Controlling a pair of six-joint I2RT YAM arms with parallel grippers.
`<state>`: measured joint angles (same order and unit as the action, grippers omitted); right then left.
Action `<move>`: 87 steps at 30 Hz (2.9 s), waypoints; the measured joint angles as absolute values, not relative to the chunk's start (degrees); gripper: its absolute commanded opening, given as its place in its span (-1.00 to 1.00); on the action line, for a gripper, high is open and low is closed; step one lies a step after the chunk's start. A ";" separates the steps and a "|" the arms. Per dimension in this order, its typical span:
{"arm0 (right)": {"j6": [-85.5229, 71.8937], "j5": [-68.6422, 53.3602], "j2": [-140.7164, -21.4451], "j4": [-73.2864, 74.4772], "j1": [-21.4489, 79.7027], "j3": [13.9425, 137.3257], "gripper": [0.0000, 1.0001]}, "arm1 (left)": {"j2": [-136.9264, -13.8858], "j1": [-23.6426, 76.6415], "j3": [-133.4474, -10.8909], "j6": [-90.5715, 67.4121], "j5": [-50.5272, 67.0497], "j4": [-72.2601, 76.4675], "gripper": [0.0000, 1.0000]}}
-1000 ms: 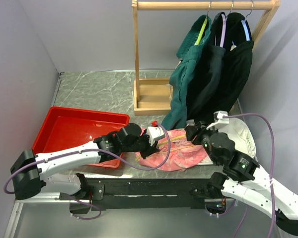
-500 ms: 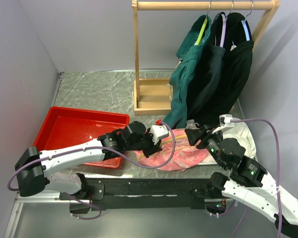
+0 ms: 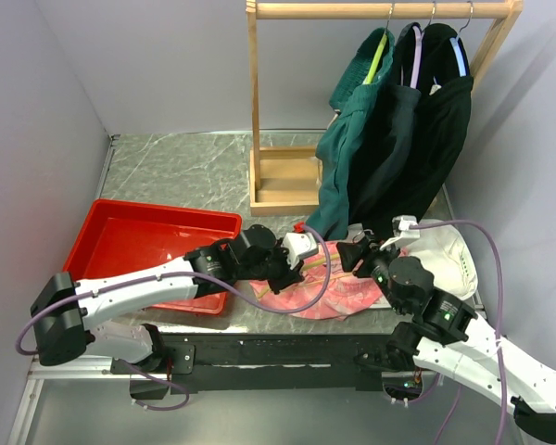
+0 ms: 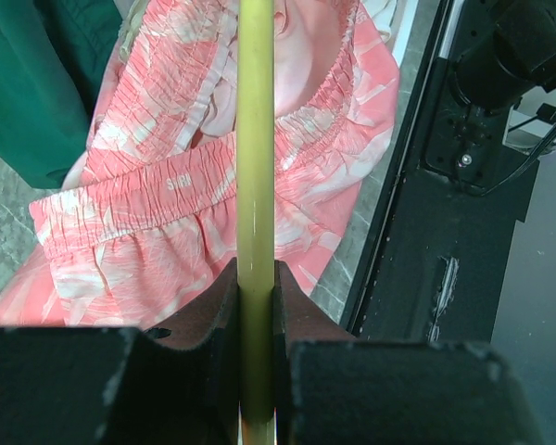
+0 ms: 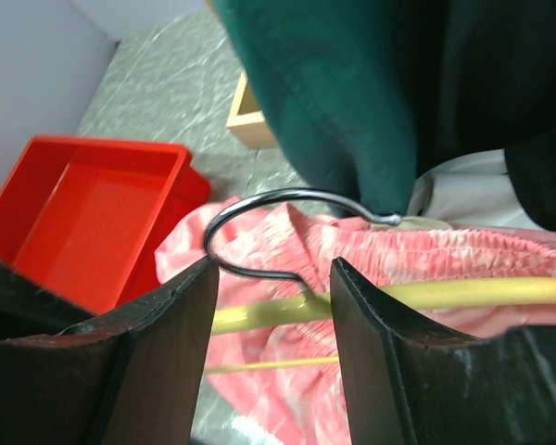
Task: Place the shorts on the hanger
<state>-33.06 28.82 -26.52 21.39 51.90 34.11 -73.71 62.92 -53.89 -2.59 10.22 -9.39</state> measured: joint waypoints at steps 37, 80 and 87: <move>-24.97 37.98 -22.96 8.49 51.99 25.02 -1.00 | -72.16 64.53 -64.84 -29.93 -13.76 -17.58 0.40; -24.56 37.95 -20.12 8.73 52.16 24.29 -1.00 | -120.05 48.47 -100.07 -54.24 -7.70 -47.35 -0.05; -24.56 37.95 -20.12 8.75 52.16 24.29 -1.00 | -116.81 48.36 -90.78 -55.44 -7.05 -44.18 -0.49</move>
<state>-24.56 37.95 -20.12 8.75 52.16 24.29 -116.81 48.36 -90.78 -55.44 -7.05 -44.18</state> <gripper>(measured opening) 0.037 0.375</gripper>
